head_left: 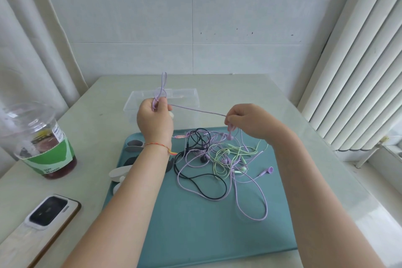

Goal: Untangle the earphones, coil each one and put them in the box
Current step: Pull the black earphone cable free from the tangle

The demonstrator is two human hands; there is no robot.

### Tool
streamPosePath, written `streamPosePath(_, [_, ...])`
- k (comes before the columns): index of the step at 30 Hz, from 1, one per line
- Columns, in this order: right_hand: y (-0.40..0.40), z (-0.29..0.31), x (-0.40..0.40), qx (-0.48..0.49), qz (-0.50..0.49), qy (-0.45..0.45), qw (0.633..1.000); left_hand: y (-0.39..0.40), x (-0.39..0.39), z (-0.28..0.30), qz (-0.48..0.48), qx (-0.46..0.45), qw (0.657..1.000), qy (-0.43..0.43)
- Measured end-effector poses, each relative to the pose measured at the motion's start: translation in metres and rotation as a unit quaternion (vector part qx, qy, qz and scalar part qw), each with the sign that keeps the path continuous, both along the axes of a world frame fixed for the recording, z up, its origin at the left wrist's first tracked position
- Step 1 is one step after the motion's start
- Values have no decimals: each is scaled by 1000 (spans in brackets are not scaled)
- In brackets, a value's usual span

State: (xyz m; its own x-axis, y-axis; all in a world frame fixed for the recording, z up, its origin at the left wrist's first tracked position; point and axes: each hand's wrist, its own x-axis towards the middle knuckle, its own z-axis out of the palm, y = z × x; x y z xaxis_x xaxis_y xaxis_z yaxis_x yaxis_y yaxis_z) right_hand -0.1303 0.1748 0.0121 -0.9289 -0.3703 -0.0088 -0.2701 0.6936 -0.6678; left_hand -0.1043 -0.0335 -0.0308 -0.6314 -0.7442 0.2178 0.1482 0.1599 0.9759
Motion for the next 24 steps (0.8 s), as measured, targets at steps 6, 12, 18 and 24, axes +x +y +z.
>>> streamPosePath(6, [-5,7,5,-63,12,3,998,8,10,10,-127,-283,928,-206])
streamPosePath(12, [-15,16,18,-71,62,28,995,28,29,31,-359,-258,895,-55])
streamPosePath(18, [-19,13,17,-77,74,4,994,22,23,26,-379,-200,901,-63])
streamPosePath(24, [-9,2,6,-115,67,-52,990,10,8,23,-178,103,976,76])
